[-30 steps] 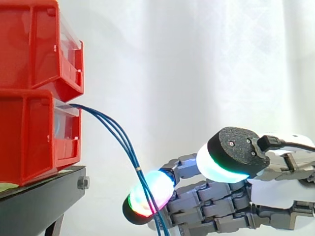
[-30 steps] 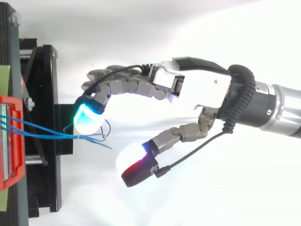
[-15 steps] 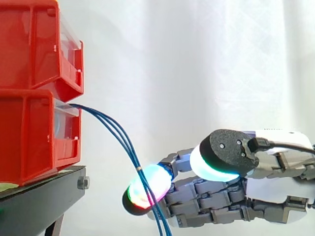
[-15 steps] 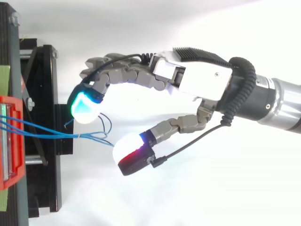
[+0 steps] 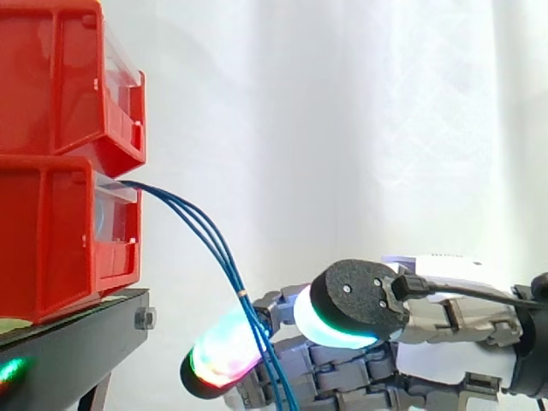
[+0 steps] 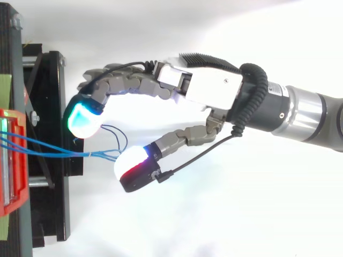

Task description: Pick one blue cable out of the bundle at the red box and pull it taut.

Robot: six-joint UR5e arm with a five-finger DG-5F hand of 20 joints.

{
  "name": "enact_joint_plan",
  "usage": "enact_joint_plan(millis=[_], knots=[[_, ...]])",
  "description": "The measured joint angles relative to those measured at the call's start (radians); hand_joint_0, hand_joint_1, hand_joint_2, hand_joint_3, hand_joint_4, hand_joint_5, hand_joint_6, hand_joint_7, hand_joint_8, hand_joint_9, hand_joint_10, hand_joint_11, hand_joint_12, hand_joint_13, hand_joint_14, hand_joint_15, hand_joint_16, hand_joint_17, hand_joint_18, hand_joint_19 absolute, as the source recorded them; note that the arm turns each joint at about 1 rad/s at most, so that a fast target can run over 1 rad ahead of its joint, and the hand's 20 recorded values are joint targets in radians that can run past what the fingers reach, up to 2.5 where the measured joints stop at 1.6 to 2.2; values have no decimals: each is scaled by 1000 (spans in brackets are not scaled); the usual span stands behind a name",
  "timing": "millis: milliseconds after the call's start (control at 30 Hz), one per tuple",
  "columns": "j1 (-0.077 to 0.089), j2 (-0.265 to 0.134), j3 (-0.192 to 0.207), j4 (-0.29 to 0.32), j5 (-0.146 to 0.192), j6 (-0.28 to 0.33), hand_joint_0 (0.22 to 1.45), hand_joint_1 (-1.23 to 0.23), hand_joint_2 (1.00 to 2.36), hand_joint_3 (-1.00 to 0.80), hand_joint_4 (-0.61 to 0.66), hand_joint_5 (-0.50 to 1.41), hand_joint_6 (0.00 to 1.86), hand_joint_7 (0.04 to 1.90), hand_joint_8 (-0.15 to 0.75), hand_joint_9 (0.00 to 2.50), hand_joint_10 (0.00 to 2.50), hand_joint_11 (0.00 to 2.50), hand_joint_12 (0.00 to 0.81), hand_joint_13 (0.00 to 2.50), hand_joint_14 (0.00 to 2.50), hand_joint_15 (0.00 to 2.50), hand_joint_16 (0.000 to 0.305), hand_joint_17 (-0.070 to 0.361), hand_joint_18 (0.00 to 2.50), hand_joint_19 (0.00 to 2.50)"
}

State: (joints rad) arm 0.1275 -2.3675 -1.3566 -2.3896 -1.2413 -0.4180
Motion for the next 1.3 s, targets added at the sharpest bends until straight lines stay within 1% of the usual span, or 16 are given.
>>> enact_joint_plan(millis=[67,100,133,200,300,400,533,933,1200,1300], knots=[[-3,0,16,-17,-12,4,570,-738,1001,-482,290,-114,503,1081,305,386,0,13,390,276,0,47,61,137,145,44],[-4,0,22,-25,-17,6,583,-758,1004,-435,257,-112,502,1163,304,384,0,28,388,275,0,44,61,136,143,43],[-5,0,29,-32,-22,7,585,-762,1005,-432,245,-112,502,1170,304,384,0,22,388,274,2,43,60,136,143,42],[-7,0,42,-50,-32,10,587,-774,1008,-398,201,-112,501,1244,304,375,2,30,389,273,0,48,60,136,147,40],[-9,0,56,-68,-39,12,588,-780,1007,-392,200,-111,500,1297,304,368,0,33,389,273,0,50,60,136,147,50],[-10,0,66,-75,-41,13,578,-787,1003,-441,212,-112,526,1259,308,369,0,46,390,273,2,49,61,137,149,45],[-10,0,69,-74,-42,12,566,-790,1000,-499,227,-106,541,1256,313,382,0,50,393,279,2,47,61,137,159,55],[-10,-1,70,-71,-43,8,537,-777,1000,-500,251,-97,500,1272,319,389,2,52,403,287,2,56,62,141,167,68],[-4,-2,70,-56,-40,-52,540,-763,1000,-500,255,-100,501,1248,318,401,0,58,403,298,0,59,62,140,190,67],[-4,-3,70,-55,-42,-60,540,-762,1000,-500,255,-100,501,1243,318,402,0,52,404,302,2,63,62,140,194,72]])
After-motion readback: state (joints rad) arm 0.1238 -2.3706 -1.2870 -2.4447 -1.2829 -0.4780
